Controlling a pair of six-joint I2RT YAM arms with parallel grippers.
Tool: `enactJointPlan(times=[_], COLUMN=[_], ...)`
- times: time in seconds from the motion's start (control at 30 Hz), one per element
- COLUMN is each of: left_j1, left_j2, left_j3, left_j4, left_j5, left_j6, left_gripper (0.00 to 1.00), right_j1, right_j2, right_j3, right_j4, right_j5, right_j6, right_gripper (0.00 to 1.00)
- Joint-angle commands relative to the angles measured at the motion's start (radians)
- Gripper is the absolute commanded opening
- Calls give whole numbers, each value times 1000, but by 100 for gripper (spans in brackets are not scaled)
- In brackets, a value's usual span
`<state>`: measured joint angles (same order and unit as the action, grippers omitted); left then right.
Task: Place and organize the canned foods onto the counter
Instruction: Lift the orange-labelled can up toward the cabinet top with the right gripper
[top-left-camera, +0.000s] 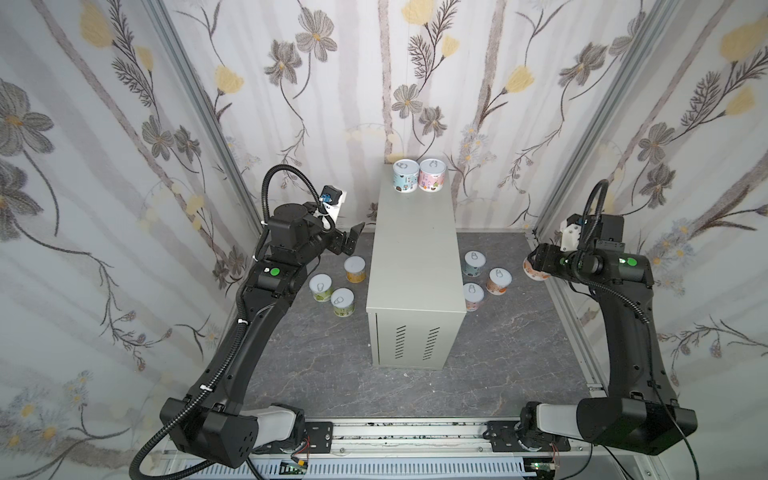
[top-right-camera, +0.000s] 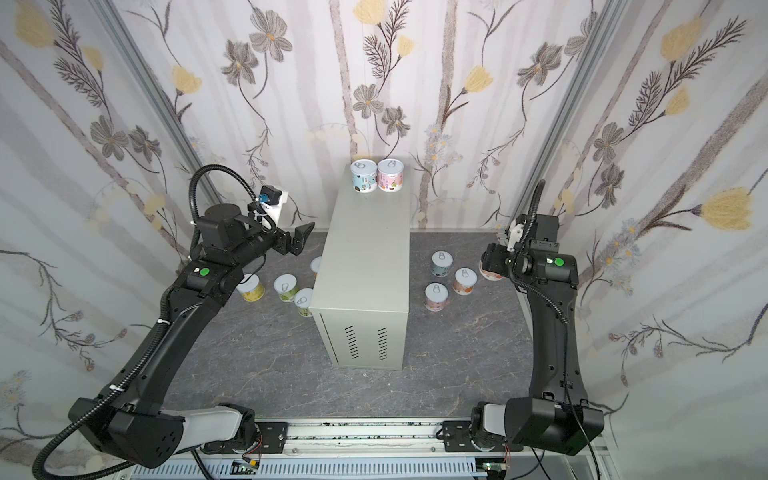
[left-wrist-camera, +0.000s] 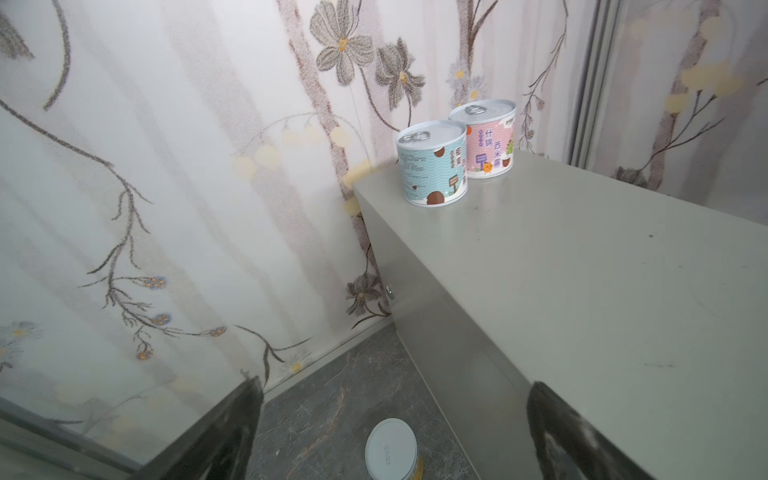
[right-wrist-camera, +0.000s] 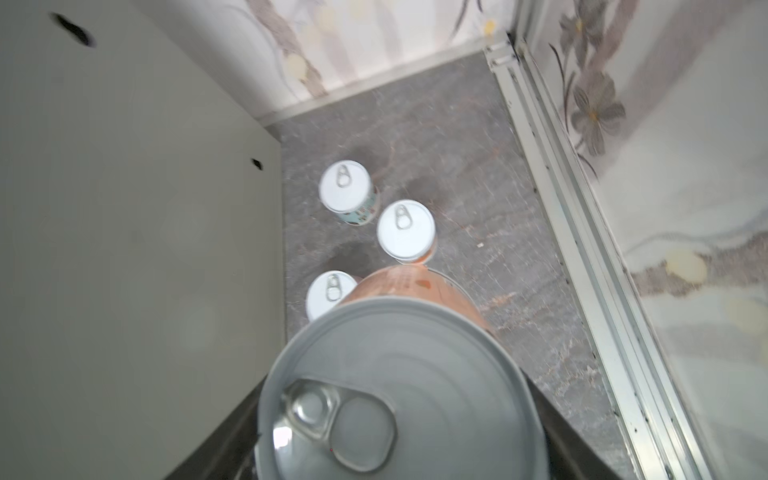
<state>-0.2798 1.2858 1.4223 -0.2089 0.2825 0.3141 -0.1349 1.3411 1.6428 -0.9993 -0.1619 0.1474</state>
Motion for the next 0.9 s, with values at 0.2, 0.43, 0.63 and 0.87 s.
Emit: enactJointPlan(times=[0.2,0.43,0.63,0.87], left_j1=[-1,-21,-102,-235], left_j2=[19,-2,-23,-23], left_j3=[116,125,111,70], left_j4=[-95,-82,-83,-86], left_j5=[283,349,353,283], left_j6=[-17,-39,-48,-52], left_gripper=[100,100,100,100], right_j1=[279,465,601,678], right_j2=[148,229,247,312], right_j3=[479,644,644,645], right_j4=[-230,-232,-156,-107], right_j5=[-13,10,31,48], right_j6=[-15,27,56,55], right_gripper=[42,42,43,44])
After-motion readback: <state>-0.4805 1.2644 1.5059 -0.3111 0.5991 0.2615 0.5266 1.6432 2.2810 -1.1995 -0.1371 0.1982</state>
